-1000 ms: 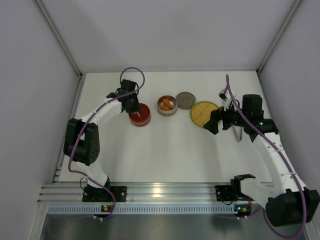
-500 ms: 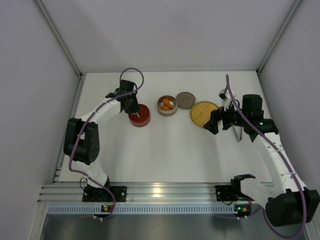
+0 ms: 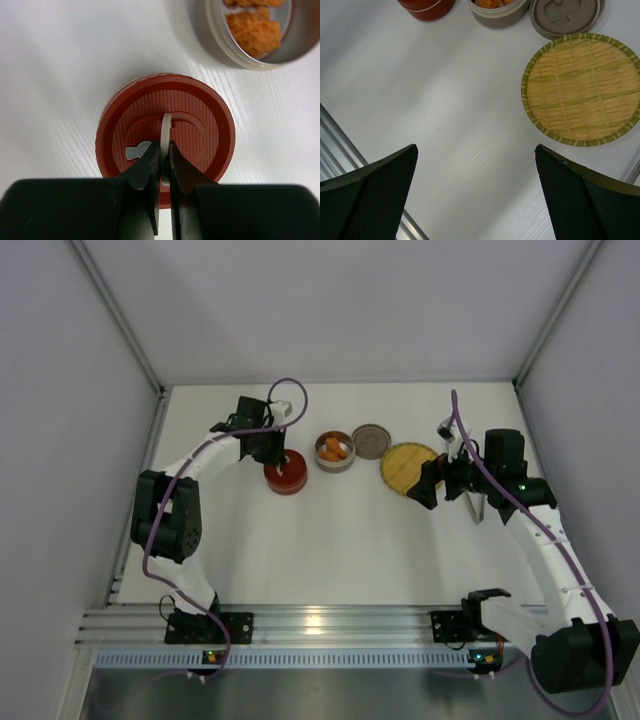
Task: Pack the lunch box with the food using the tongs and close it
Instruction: Move the packing box to the center of the board.
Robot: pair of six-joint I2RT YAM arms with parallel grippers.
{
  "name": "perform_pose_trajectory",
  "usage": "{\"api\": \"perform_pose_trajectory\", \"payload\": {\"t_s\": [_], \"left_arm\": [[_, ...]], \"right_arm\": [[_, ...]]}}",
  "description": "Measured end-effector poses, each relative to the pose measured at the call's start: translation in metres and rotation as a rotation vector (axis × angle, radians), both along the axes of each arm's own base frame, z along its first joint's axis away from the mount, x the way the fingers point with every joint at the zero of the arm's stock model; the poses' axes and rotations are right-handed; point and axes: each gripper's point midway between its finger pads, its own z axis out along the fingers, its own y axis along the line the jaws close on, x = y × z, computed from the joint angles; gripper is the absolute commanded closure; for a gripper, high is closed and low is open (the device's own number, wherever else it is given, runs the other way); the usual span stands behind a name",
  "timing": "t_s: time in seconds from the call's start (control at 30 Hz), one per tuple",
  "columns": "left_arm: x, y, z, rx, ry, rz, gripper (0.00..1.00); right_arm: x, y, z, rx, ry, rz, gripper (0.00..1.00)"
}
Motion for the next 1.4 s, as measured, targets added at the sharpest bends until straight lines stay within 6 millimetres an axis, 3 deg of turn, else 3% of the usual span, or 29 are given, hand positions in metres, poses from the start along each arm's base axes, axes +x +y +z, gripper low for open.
{"api": "perform_pose_trajectory", "payload": {"t_s": [0.3,0.6,0.87,1.0,1.13,1.27,1.4], "left_arm": [[-0.028,-0.009,-0.006,0.139,-0.071,-0.684,1.00],[-0.112,-0.007,-0.011,0.248,-0.079,-1.079,1.00],[-0.208,-0.021,-0.014,0.220,-0.004,-1.289,1.00],[-0.242,-0.027,-0.015,0.192,0.047,-1.350,1.00],[-0.251,-0.029,-0.015,0.167,0.082,-1.339,0.94],[-0.252,-0.029,-0.014,0.163,0.087,-1.313,0.75],[-0.256,-0.027,-0.011,0.163,0.101,-1.288,0.66]], "right_arm": [[0.000,-0.001,-0.001,-0.010,-0.005,0.008,0.01],[-0.001,-0.001,-0.004,-0.011,0.010,0.008,0.01],[-0.002,-0.002,-0.004,-0.013,0.013,0.004,0.01],[-0.002,-0.002,-0.004,-0.015,0.013,0.001,0.01],[-0.003,-0.003,-0.002,-0.014,0.007,0.000,0.01],[-0.003,-0.003,-0.001,-0.014,0.002,0.001,0.01],[-0.003,-0.003,-0.001,-0.014,0.002,0.001,0.01]]}}
